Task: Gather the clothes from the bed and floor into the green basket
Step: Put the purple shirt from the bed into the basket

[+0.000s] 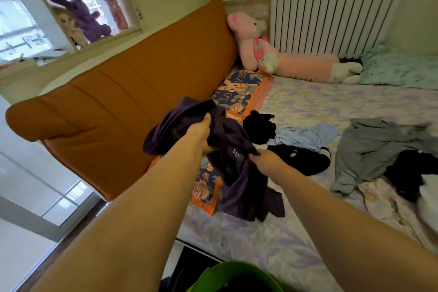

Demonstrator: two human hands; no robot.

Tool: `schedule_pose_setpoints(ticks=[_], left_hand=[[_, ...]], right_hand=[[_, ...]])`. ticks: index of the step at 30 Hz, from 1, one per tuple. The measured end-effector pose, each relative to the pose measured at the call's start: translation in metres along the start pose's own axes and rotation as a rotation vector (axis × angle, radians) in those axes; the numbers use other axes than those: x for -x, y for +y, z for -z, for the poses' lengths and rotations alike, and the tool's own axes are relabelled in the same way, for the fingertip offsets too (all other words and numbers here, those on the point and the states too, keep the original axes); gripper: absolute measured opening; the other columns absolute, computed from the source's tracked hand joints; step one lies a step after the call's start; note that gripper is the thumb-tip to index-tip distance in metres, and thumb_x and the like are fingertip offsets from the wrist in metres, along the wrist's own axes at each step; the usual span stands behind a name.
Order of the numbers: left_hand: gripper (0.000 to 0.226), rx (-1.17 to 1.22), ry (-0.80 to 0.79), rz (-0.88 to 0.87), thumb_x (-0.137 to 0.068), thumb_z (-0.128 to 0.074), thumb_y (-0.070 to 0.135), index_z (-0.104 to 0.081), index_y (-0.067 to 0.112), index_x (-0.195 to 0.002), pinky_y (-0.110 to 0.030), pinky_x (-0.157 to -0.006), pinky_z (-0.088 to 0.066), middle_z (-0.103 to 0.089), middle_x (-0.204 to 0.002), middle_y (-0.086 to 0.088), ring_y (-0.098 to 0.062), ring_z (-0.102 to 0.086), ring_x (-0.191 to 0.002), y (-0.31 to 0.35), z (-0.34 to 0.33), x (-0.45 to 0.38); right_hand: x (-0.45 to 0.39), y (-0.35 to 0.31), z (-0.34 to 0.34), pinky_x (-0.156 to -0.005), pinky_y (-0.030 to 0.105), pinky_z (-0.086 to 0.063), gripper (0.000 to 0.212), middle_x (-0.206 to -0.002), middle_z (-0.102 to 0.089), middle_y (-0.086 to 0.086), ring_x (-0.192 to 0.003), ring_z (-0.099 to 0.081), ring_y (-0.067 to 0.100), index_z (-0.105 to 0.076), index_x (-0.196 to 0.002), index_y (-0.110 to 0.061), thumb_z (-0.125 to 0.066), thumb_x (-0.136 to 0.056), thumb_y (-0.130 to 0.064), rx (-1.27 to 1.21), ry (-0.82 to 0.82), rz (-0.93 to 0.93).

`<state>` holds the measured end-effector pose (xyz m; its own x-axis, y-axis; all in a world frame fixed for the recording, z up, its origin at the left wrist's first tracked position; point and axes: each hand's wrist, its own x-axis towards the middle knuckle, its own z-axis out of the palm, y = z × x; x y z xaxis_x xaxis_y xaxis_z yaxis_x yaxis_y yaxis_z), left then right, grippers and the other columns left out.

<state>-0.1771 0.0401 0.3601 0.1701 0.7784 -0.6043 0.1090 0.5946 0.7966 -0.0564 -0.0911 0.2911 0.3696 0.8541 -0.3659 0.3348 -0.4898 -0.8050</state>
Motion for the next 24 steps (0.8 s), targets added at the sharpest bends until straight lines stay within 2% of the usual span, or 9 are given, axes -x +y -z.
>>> schedule_pose_setpoints(ticks=[2,5,7,9,11,13,17,21,24], left_hand=[[0.055,-0.220,0.014,0.024,-0.099,-0.047,0.041,-0.040,0.005,-0.140,-0.049,-0.081,-0.052,-0.052,-0.132,-0.020,-0.038,-0.060,-0.110,-0.009,0.006,0.002],[0.044,-0.506,0.060,0.009,-0.102,-0.041,0.019,-0.036,0.003,-0.143,-0.042,-0.078,-0.052,-0.052,-0.123,-0.018,-0.031,-0.062,-0.092,-0.025,0.013,0.003],[0.059,-0.663,-0.069,-0.052,-0.096,-0.050,0.007,-0.023,0.014,-0.149,-0.046,-0.089,-0.051,-0.047,-0.135,-0.018,-0.035,-0.058,-0.111,-0.032,0.015,0.008],[0.074,-0.792,-0.188,-0.126,-0.090,-0.059,0.003,-0.020,0.028,-0.148,-0.044,-0.088,-0.050,-0.044,-0.139,-0.016,-0.035,-0.054,-0.117,-0.041,0.015,0.017],[0.058,-0.922,-0.186,-0.243,-0.091,-0.059,0.009,-0.034,0.016,-0.142,-0.038,-0.093,-0.050,-0.053,-0.132,-0.016,-0.035,-0.057,-0.116,-0.048,0.013,0.022],[0.041,-0.940,-0.098,-0.305,-0.094,-0.052,0.016,-0.048,0.006,-0.133,-0.044,-0.097,-0.051,-0.060,-0.124,-0.020,-0.037,-0.060,-0.112,-0.050,0.015,0.021],[0.035,-0.713,-0.126,-0.166,-0.097,-0.053,0.023,-0.048,0.010,-0.129,-0.043,-0.088,-0.050,-0.057,-0.120,-0.012,-0.033,-0.057,-0.101,-0.045,0.029,0.025],[0.067,-0.509,-0.439,-0.274,-0.086,-0.071,0.031,-0.038,0.020,-0.143,-0.046,-0.099,-0.048,-0.058,-0.130,-0.002,-0.025,-0.058,-0.116,-0.043,0.038,0.024],[0.117,-0.775,-0.572,-0.335,-0.059,-0.089,0.031,-0.015,0.037,-0.149,-0.044,-0.108,-0.042,-0.042,-0.146,0.001,-0.022,-0.049,-0.128,-0.048,0.036,0.025]], right_hand=[[-0.001,-0.009,0.013,-0.065,0.029,-0.042,0.024,-0.095,-0.063,0.004,-0.082,-0.056,0.021,-0.059,-0.116,-0.015,-0.041,-0.103,-0.022,-0.098,0.069,0.052],[0.000,-0.030,0.019,-0.058,0.020,-0.037,0.015,-0.082,-0.056,-0.007,-0.075,-0.053,0.011,-0.058,-0.100,-0.020,-0.043,-0.102,-0.020,-0.153,0.083,0.166],[0.001,-0.044,0.019,-0.059,0.019,-0.038,0.015,-0.081,-0.058,-0.009,-0.077,-0.055,0.010,-0.059,-0.093,-0.022,-0.046,-0.101,-0.019,-0.159,0.066,0.236],[-0.001,-0.058,0.015,-0.070,0.023,-0.046,0.015,-0.088,-0.064,-0.004,-0.087,-0.060,0.017,-0.064,-0.097,-0.023,-0.050,-0.099,-0.018,-0.157,0.015,0.269],[0.000,-0.070,0.010,-0.088,0.033,-0.049,0.018,-0.103,-0.068,0.004,-0.099,-0.063,0.022,-0.067,-0.106,-0.020,-0.052,-0.098,-0.018,-0.156,-0.056,0.283],[0.002,-0.078,0.006,-0.098,0.038,-0.048,0.019,-0.111,-0.068,0.009,-0.105,-0.063,0.025,-0.066,-0.112,-0.016,-0.053,-0.098,-0.016,-0.283,-0.092,0.265],[0.007,-0.086,0.004,-0.086,0.033,-0.050,0.017,-0.092,-0.067,0.004,-0.088,-0.064,0.021,-0.065,-0.095,-0.017,-0.050,-0.098,-0.011,-0.643,-0.105,0.249],[0.016,-0.109,0.001,-0.082,0.035,-0.050,0.020,-0.090,-0.066,0.004,-0.084,-0.062,0.021,-0.063,-0.090,-0.019,-0.047,-0.100,-0.014,-1.005,-0.026,0.238],[0.021,-0.133,0.000,-0.084,0.036,-0.050,0.016,-0.097,-0.065,0.005,-0.090,-0.062,0.022,-0.060,-0.098,-0.018,-0.046,-0.101,-0.023,-1.188,-0.035,0.213]])
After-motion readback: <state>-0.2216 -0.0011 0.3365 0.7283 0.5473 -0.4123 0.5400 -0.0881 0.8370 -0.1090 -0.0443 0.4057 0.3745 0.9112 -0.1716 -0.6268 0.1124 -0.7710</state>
